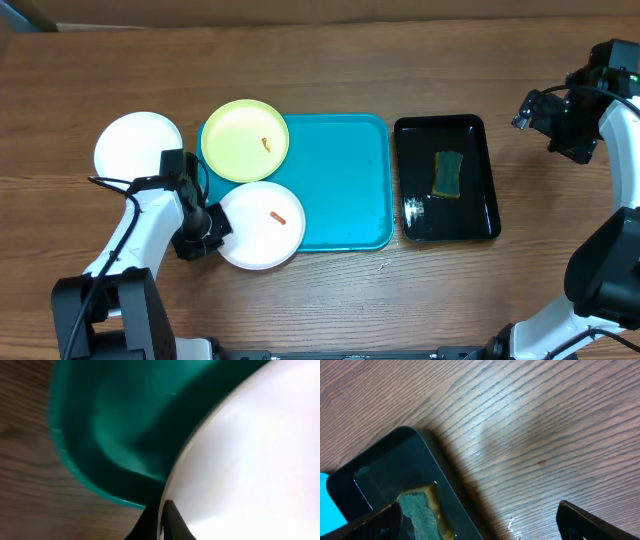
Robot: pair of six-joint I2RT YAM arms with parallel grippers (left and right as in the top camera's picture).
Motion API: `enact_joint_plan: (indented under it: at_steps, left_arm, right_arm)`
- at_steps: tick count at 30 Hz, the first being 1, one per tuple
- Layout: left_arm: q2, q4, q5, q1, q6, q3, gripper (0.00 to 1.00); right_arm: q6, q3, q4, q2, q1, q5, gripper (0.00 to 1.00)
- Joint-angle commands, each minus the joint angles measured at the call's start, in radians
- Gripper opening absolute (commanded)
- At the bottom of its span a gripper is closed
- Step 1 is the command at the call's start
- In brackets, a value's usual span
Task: Clean dirty plates on tray and stack at the side
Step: 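Move left gripper to the white plate at tray front and grasp rim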
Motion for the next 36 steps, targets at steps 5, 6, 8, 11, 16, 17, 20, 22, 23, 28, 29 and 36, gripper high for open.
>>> enact_joint_plan:
  at_steps: [5, 6, 8, 11, 16, 17, 20, 22, 23, 28, 29, 36]
  left_arm:
    - [0.011, 0.065, 0.196, -0.076, 0.084, -0.015, 0.04]
    - [0.011, 0.088, 0.204, -0.094, 0.084, -0.015, 0.04]
    - [0.011, 0.145, 0.217, -0.138, 0.084, -0.015, 0.04]
    - [0.011, 0.257, 0.217, -0.222, 0.076, -0.015, 0.04]
    - [0.011, 0.431, 0.16, -0.355, 0.04, -0.015, 0.04]
    - [0.011, 0.452, 0.121, -0.376, 0.003, -0.015, 0.04]
    - [0.013, 0.503, -0.014, -0.426, -0.077, -0.015, 0.04]
    - [0.014, 0.528, -0.063, -0.449, -0.09, -0.015, 0.04]
    - [0.014, 0.536, -0.071, -0.457, -0.09, -0.015, 0.04]
    - [0.02, 0.523, -0.11, -0.47, -0.164, -0.016, 0.04]
    - [0.023, 0.523, -0.11, -0.47, -0.178, -0.016, 0.04]
    - [0.076, 0.537, -0.125, -0.47, -0.212, -0.016, 0.06]
  right_arm:
    - [0.003, 0.023, 0.005, -0.027, -0.003, -0.002, 1.0]
    - [0.003, 0.023, 0.005, -0.027, -0.003, -0.002, 1.0]
    - [0.003, 0.023, 0.005, -0.027, -0.003, -0.002, 1.0]
    - [0.003, 0.023, 0.005, -0.027, -0.003, -0.002, 1.0]
    - [0.003, 0.023, 0.005, -0.027, -0.003, -0.002, 1.0]
    - [0.003, 0.023, 0.005, -0.027, -0.003, -0.002, 1.0]
    - [0.003, 0.023, 0.005, -0.027, -0.003, -0.002, 1.0]
    - [0.003, 0.023, 0.005, -0.027, -0.003, -0.002, 1.0]
    - [0.003, 0.023, 0.005, -0.027, -0.003, -0.002, 1.0]
    - [0.003, 0.023, 0.005, -0.027, -0.003, -0.002, 1.0]
    - [0.003, 0.023, 0.005, -0.027, -0.003, -0.002, 1.0]
    - [0.003, 0.023, 0.005, -0.027, -0.003, -0.002, 1.0]
